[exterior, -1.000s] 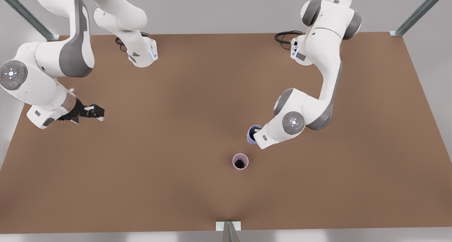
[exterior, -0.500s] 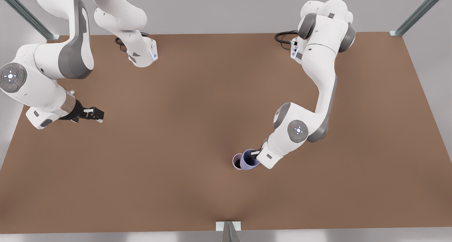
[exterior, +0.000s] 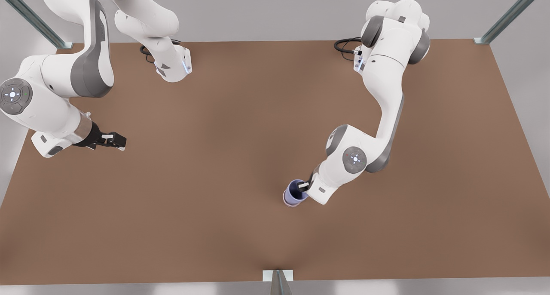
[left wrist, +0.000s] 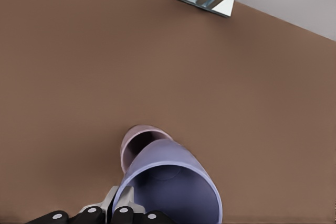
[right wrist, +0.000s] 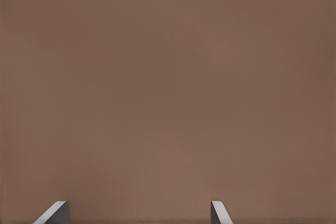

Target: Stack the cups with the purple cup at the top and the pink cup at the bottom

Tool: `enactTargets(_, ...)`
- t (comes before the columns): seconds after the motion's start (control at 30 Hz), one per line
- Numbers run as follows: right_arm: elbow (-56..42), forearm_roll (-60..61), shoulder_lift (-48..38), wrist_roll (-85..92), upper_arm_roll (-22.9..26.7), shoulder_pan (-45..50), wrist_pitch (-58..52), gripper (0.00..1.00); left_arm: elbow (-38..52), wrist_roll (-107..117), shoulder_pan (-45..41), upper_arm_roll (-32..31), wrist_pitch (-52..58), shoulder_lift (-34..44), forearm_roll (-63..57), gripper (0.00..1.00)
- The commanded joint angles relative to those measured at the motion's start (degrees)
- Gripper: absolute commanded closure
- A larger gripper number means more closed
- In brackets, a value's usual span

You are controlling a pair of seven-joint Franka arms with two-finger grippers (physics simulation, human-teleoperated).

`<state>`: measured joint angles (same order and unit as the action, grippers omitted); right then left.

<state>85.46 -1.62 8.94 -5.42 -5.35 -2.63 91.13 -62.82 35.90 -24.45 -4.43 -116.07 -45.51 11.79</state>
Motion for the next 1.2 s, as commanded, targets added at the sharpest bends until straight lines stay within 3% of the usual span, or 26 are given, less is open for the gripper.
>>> enactTargets(0.0, -0.03, 0.04, -0.06, -1.79, -0.01, 0.00, -0.16, 0.00, -0.11, 5.68, 0.01, -0.06, 0.40, 0.07, 0.60, 0.79)
enactTargets(0.73, -0.03, 1.62, 0.03, -1.79, 0.17, -0.09, -0.25, 0.00, -1.87, 4.80, 0.10, 0.03, -2.15, -1.43, 0.42, 0.78)
enactTargets(0.77, -0.03, 1.62, 0.03, -1.79, 0.17, -0.09, -0.25, 0.00, -1.87, 4.71, 0.10, -0.06, -2.15, -1.34, 0.42, 0.66)
enactTargets(0.8, -0.03, 1.62, 0.03, -1.79, 0.17, -0.09, -0.25, 0.00, -1.87, 4.71, 0.10, 0.03, -2.15, -1.43, 0.42, 0.64)
enactTargets(1.07, -0.03, 1.62, 0.03, -1.79, 0.16, -0.01, -0.16, 0.00, -1.87, 4.71, 0.19, -0.06, -2.15, -1.43, 0.42, 0.60)
enactTargets(1.1, -0.03, 1.62, 0.03, -1.79, 0.08, -0.09, -0.16, 0.00, -1.96, 4.71, 0.28, -0.06, -2.15, -1.43, 0.42, 0.55)
enactTargets(1.13, -0.03, 1.62, 0.03, -1.79, 0.08, -0.09, -0.16, 0.00, -1.87, 4.71, 0.36, -0.06, -2.15, -1.43, 0.51, 0.42)
enactTargets(1.17, -0.03, 1.62, 0.03, -1.79, 0.08, -0.09, -0.16, 0.00, -1.87, 4.53, 0.54, -0.06, -1.97, -1.34, 0.25, 0.00)
